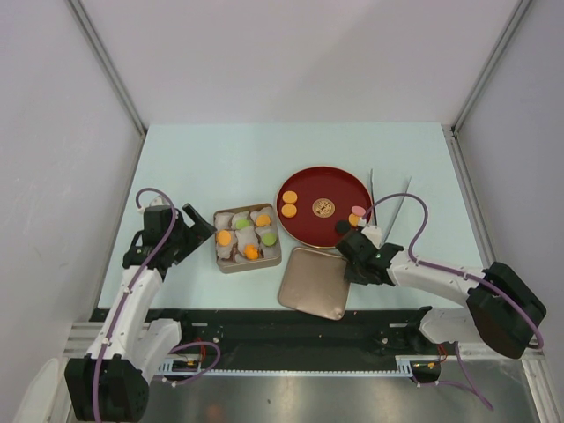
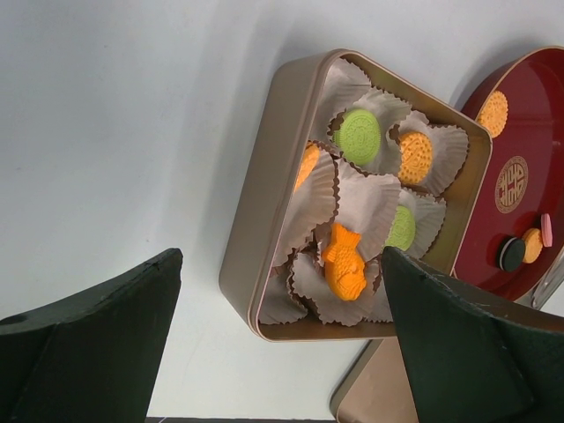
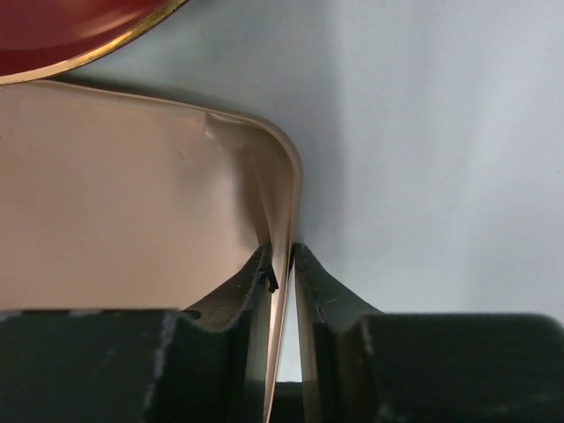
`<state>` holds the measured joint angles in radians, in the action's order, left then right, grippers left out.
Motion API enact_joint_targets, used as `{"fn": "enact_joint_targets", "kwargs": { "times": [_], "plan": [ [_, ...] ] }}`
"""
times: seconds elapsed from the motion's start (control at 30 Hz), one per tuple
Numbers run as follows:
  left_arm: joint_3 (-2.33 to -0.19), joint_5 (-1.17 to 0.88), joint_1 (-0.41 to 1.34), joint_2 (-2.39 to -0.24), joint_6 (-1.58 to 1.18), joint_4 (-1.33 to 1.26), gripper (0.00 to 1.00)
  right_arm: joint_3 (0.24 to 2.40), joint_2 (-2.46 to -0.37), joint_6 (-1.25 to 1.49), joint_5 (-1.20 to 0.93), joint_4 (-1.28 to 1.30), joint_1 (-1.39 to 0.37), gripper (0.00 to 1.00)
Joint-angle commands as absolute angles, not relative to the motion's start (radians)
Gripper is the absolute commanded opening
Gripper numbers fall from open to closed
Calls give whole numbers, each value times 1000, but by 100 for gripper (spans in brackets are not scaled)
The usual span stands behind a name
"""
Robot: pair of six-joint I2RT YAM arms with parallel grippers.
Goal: Pack the cookies
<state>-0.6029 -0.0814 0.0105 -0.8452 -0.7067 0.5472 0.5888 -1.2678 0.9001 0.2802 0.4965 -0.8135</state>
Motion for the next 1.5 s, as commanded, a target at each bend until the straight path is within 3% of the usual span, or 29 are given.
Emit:
{"fn": "enact_joint_targets", "kwargs": {
  "times": [0.0,0.4,0.63,1.03,1.23,1.47],
  "plan": [
    [-615,-61,12,-844,-696,534,100,563,-1290,911,272,471,-810,18],
    [-611,-60,12,-844,-703,526,100,652,-1140,899,330,649,-813,0],
    [-623,-60,12,-847,-703,534,100,718,-1051,885,339,748,-819,0],
    [-681,-72,12,-859,-712,546,100,1172,-1018,729,440,928,-844,0],
    [-718,-277,12,-870,-719,479,100,1201,-1106,598,419,813,-772,0],
    [-716,-598,121,-917,-681,138,100,1225,-1212,532,246,690,-626,0]
  ]
}}
